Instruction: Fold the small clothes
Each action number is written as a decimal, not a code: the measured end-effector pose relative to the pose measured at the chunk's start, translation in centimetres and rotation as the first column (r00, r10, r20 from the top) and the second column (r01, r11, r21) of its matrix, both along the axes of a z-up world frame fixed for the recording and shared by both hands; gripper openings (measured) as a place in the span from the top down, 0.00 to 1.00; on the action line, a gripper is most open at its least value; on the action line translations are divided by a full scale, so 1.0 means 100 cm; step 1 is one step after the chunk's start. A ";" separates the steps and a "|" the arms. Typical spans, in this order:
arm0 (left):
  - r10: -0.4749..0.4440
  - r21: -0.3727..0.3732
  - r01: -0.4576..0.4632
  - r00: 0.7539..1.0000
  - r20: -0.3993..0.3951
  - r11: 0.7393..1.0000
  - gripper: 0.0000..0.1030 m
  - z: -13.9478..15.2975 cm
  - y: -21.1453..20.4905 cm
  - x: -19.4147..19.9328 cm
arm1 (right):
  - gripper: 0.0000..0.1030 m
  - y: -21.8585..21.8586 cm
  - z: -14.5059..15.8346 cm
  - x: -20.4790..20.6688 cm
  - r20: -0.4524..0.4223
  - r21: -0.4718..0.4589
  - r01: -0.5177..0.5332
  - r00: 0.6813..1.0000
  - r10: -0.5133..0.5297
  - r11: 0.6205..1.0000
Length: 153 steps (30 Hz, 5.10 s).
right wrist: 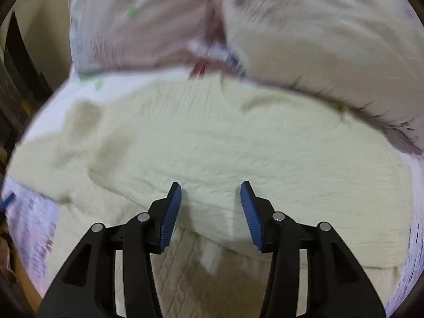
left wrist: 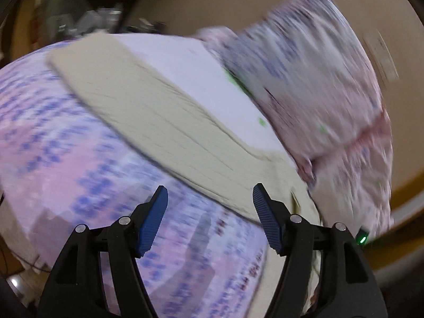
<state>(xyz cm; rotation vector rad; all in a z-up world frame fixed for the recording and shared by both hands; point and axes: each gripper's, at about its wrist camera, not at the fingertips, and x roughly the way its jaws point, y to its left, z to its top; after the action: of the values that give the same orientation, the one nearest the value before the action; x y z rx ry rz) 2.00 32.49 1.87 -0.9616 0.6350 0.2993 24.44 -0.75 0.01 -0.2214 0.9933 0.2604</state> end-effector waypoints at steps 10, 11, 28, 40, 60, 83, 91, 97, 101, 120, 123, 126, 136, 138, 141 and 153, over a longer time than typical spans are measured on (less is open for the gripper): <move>0.197 -0.152 -0.190 0.980 0.031 0.970 0.37 -0.020 0.051 -0.002 | 0.41 -0.025 0.015 -0.023 -0.034 0.175 0.036 0.999 -0.030 0.984; 0.210 -0.169 -0.201 0.977 0.034 0.965 0.41 -0.022 0.055 -0.003 | 0.41 -0.027 0.016 -0.025 -0.040 0.191 0.037 0.999 -0.030 0.981; 0.046 -0.048 -0.037 0.979 0.200 0.998 0.96 0.049 0.016 0.057 | 0.37 -0.083 0.042 -0.042 -0.001 0.260 0.094 0.995 -0.097 0.961; -0.475 0.114 0.462 0.840 0.262 0.879 0.96 0.084 -0.201 0.190 | 0.37 -0.155 0.043 -0.050 0.006 0.301 0.235 0.969 -0.248 0.924; -0.658 0.137 0.645 0.748 0.082 0.751 0.48 0.037 -0.221 0.180 | 0.37 -0.138 0.064 -0.060 0.157 0.228 0.027 0.985 -0.064 0.973; -0.576 0.087 0.579 0.816 -0.058 0.811 0.53 -0.006 -0.169 0.177 | 0.95 -0.102 0.061 -0.045 0.166 0.328 -0.038 0.986 -0.018 0.944; -0.597 0.077 0.597 0.802 -0.032 0.798 0.37 -0.003 -0.173 0.176 | 0.89 -0.241 0.031 -0.042 -0.075 0.574 0.443 0.866 -0.494 0.689; -0.613 0.085 0.613 0.790 -0.033 0.786 0.24 -0.002 -0.182 0.172 | 0.57 -0.270 0.010 -0.042 -0.215 0.653 0.504 0.839 -0.499 0.565; -0.614 0.076 0.615 0.788 -0.036 0.785 0.24 -0.002 -0.181 0.170 | 0.58 -0.272 0.002 -0.035 -0.224 0.665 0.513 0.831 -0.510 0.543; -0.630 0.087 0.632 0.775 -0.055 0.770 0.24 0.002 -0.183 0.162 | 0.95 -0.265 0.019 -0.066 -0.022 0.491 0.524 0.806 -0.591 0.696; -0.629 0.091 0.631 0.775 -0.053 0.770 0.24 0.002 -0.183 0.160 | 0.95 -0.263 0.010 -0.065 -0.042 0.466 0.543 0.802 -0.595 0.699; -0.629 0.097 0.630 0.776 -0.052 0.770 0.24 0.001 -0.183 0.158 | 0.95 -0.259 0.007 -0.064 -0.032 0.434 0.548 0.803 -0.595 0.715; -0.644 0.151 0.638 0.765 -0.013 0.755 0.24 0.022 -0.166 0.092 | 0.41 -0.272 0.047 -0.110 0.003 0.514 0.366 0.904 -0.428 0.776; -0.647 0.151 0.641 0.762 -0.009 0.752 0.25 0.022 -0.160 0.070 | 0.41 -0.283 0.051 -0.130 -0.015 0.535 0.326 0.926 -0.377 0.779; -0.653 0.142 0.647 0.757 -0.006 0.749 0.25 0.017 -0.155 0.034 | 0.41 -0.297 0.047 -0.156 -0.043 0.546 0.304 0.941 -0.336 0.781; -0.637 0.071 0.634 0.770 0.030 0.770 0.43 -0.010 -0.164 -0.051 | 0.61 -0.320 0.006 -0.239 -0.161 0.485 0.327 0.945 -0.285 0.811</move>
<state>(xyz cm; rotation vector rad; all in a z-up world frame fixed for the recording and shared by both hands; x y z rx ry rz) -3.06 16.13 0.88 -0.6431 0.8613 -0.3180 0.56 -32.79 0.63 0.4365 0.9900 0.2261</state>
